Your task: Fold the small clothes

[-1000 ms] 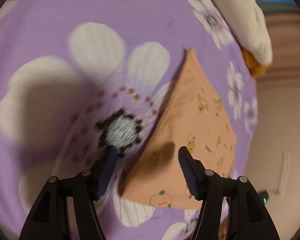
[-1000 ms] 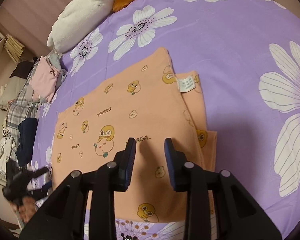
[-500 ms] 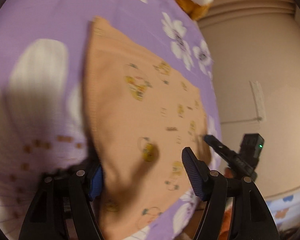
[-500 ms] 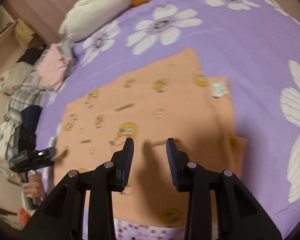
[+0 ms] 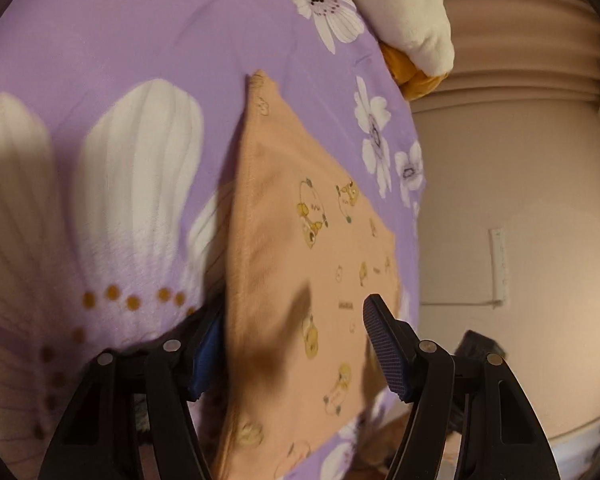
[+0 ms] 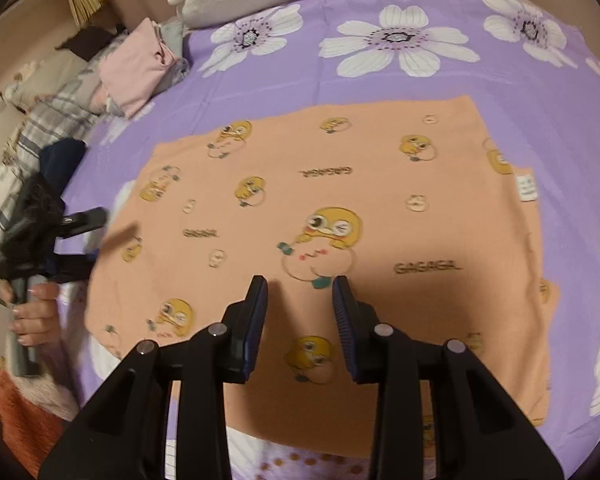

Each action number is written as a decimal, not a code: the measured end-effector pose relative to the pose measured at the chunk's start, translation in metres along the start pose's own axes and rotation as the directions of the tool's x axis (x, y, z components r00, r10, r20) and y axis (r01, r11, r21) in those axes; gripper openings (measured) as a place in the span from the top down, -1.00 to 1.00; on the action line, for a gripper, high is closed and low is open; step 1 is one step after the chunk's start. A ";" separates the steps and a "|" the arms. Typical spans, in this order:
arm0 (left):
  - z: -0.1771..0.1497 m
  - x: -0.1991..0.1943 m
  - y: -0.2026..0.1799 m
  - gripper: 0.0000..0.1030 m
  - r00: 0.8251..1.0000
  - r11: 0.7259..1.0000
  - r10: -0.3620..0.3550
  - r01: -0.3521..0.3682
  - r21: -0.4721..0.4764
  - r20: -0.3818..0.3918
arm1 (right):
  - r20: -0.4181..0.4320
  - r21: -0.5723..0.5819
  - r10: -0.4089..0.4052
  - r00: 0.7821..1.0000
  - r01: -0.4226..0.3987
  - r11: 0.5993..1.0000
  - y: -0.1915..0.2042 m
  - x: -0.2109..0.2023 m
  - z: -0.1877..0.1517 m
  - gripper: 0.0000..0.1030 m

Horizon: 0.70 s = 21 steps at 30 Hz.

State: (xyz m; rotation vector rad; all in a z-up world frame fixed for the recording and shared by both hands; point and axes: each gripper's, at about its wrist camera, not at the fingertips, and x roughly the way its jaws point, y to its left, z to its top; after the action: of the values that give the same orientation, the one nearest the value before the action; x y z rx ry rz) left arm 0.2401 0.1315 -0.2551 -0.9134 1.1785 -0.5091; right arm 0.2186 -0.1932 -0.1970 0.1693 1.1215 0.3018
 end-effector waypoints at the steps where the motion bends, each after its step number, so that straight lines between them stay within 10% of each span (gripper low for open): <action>1: -0.003 0.004 -0.009 -0.31 1.000 0.999 0.021 -0.021 0.042 -0.005 | -0.004 0.019 0.034 0.999 -0.034 0.999 0.000 0.001 0.001 0.40; 6: -0.018 0.065 -0.059 -0.30 0.984 0.956 0.131 -0.093 0.278 -0.123 | -0.022 0.064 0.207 0.978 -0.205 0.977 0.008 0.010 -0.001 0.80; 10: -0.009 0.052 -0.034 0.56 0.987 0.982 0.136 -0.123 0.141 -0.085 | -0.068 0.125 0.198 0.978 -0.189 0.974 0.003 0.023 -0.006 0.92; 14: -0.007 0.045 -0.029 0.63 0.984 0.983 0.175 -0.173 0.060 -0.036 | -0.090 0.184 0.210 0.973 -0.192 0.964 -0.002 0.026 -0.006 0.95; 18: -0.023 0.049 -0.066 0.74 0.919 0.904 0.391 -0.394 0.165 0.054 | -0.086 0.254 0.245 0.966 -0.216 0.943 -0.010 0.024 -0.008 0.95; 21: -0.029 0.052 -0.082 0.74 0.936 0.920 0.348 -0.351 0.173 0.052 | -0.098 0.201 0.188 0.977 -0.165 0.965 -0.008 0.028 -0.010 1.00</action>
State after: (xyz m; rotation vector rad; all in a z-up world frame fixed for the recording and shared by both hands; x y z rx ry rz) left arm 0.2395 0.0364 -0.2200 -0.5345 1.2233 -0.3081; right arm 0.2220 -0.1919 -0.2271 0.4297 1.2537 0.3654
